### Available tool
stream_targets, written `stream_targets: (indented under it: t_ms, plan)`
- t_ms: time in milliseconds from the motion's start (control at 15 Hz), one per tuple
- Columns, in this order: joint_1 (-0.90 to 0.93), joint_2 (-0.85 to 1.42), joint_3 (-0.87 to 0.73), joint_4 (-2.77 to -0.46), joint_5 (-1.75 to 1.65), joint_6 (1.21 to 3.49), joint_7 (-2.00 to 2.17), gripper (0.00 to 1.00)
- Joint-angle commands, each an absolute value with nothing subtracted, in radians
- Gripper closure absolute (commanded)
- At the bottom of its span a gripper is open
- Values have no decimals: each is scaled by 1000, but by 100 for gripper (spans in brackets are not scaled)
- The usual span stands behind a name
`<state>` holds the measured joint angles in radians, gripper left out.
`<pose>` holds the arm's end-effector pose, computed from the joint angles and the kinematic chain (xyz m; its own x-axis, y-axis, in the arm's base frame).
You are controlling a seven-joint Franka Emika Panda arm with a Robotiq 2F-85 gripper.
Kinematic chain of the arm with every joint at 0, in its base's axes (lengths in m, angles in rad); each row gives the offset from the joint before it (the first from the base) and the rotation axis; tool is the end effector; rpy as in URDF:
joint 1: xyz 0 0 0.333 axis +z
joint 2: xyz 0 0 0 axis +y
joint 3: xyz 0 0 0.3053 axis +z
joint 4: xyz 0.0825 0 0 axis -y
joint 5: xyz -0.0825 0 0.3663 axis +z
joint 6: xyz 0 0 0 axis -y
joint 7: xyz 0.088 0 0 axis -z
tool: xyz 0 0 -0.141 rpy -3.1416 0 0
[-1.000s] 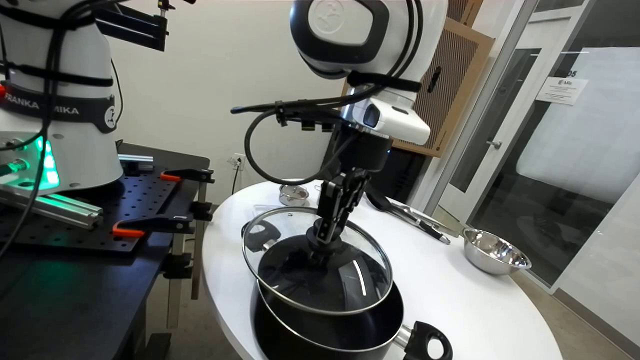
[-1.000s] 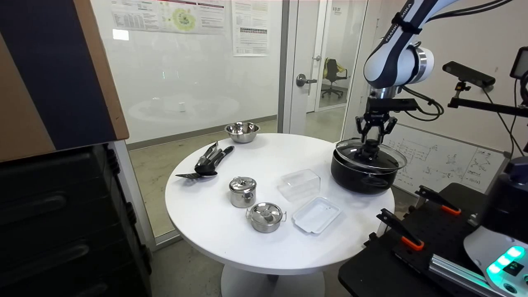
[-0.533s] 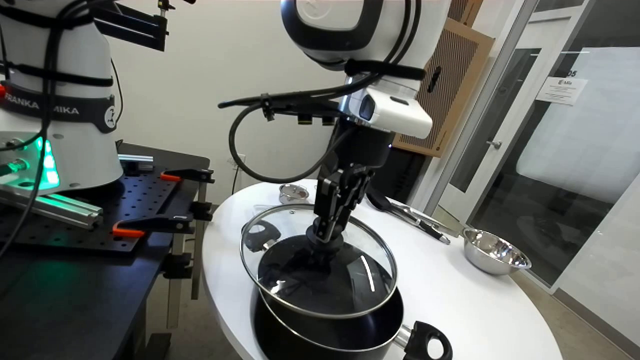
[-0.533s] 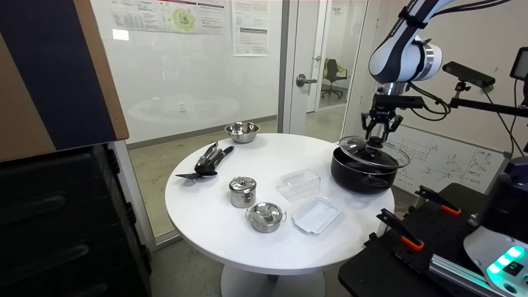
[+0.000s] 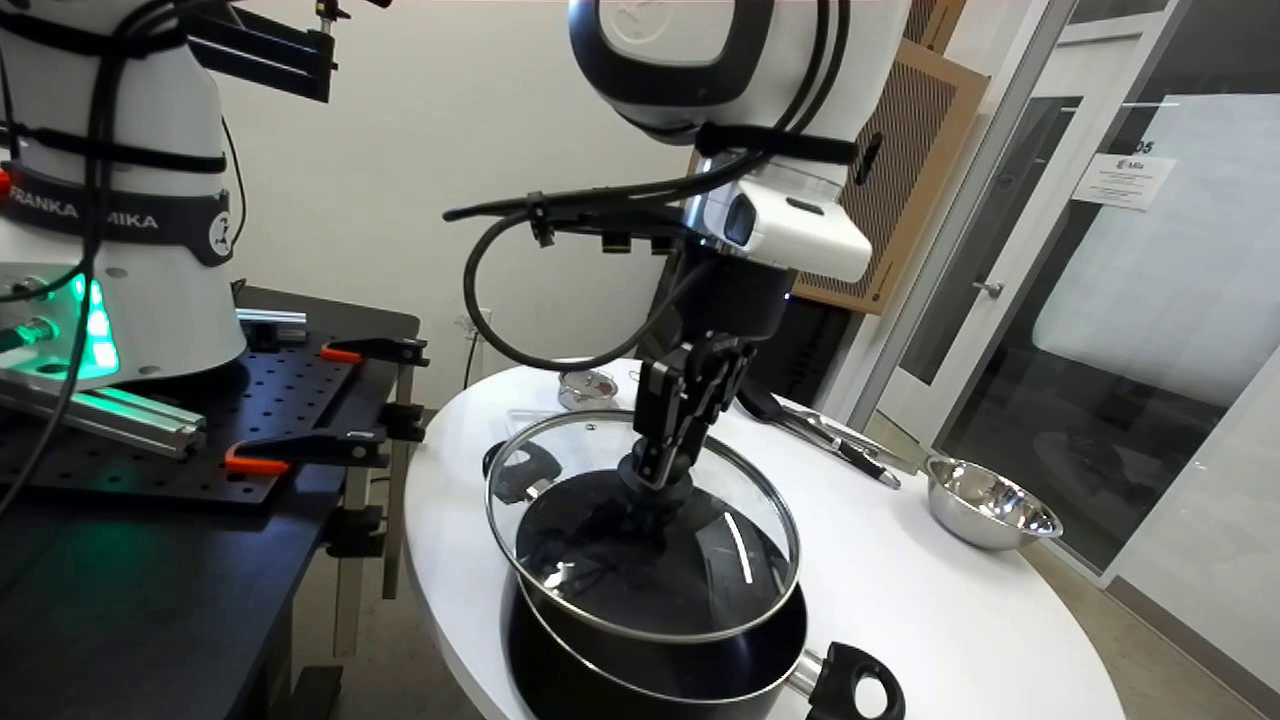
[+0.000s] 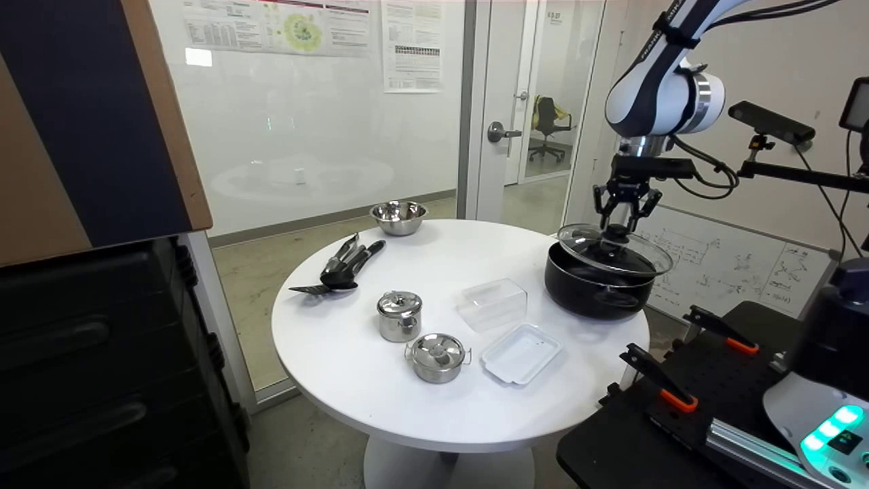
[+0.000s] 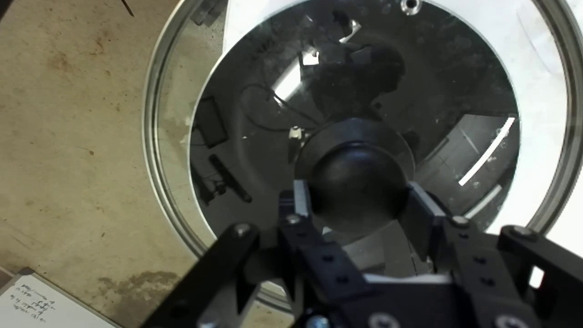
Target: Put the glass lid on top of the black pot
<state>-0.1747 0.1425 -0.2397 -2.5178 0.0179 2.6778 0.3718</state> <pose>0.4184 -0.1881 0.1995 0.6970 -0.7165 0.0297 -0.7170 -0.6969 0.0157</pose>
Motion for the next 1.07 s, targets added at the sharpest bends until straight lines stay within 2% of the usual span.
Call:
stream_targets:
  t_ms: [0, 1000]
  plan:
    - [-178, 158, -246, -2475, 39, 2667, 380, 74]
    - [-163, 233, -262, -2433, 34, 2666, 392, 74]
